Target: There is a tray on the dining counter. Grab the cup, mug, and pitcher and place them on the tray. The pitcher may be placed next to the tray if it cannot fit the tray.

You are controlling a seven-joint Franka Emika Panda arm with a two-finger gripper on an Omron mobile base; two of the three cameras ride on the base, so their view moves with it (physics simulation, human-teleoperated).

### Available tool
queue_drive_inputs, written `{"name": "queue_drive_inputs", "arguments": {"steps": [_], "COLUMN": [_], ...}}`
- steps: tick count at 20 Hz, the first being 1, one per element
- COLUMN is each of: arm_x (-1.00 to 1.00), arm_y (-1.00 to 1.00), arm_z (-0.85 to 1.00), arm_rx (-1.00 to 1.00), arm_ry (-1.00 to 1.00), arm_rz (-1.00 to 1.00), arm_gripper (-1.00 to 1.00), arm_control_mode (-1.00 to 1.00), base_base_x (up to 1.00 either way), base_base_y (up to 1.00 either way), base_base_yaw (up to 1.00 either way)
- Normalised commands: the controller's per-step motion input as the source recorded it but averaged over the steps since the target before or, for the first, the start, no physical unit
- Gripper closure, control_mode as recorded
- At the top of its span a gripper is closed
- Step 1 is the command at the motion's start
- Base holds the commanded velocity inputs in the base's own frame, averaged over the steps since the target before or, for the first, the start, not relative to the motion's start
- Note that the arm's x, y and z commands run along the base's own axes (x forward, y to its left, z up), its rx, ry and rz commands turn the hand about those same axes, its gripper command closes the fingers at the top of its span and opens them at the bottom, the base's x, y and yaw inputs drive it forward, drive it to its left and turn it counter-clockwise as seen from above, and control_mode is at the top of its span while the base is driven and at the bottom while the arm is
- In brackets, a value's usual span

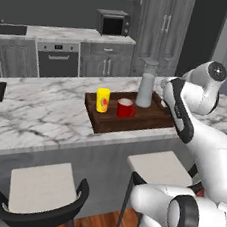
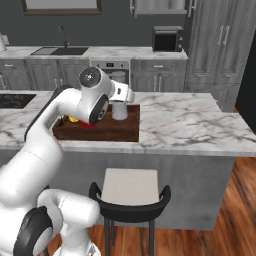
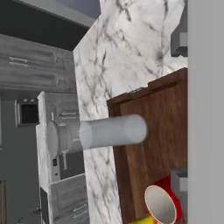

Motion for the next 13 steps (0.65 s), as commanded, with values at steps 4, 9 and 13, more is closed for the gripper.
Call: {"name": "queue_drive_inputs", "arguments": {"steps": [4,9,13], "arm_x": [-0.98,-1.0,-0.68], "arm_y": [0.0,0.02,0.36], "arm_z": [0.04,0.0,0.21], "arm_rx": [0.0,0.0,0.0], "arm_ry": [0.15,0.12,0.02], "arm_rz": [-0.01,0.0,0.0], "arm_gripper": [-1.0,-1.0,-1.0], "arm_control_mode": [-1.0,-1.0,-1.0], "base_base_x": [0.0,0.0,0.0], "base_base_y": [0.0,0.0,0.0], "base_base_yaw": [0.0,0.0,0.0]}}
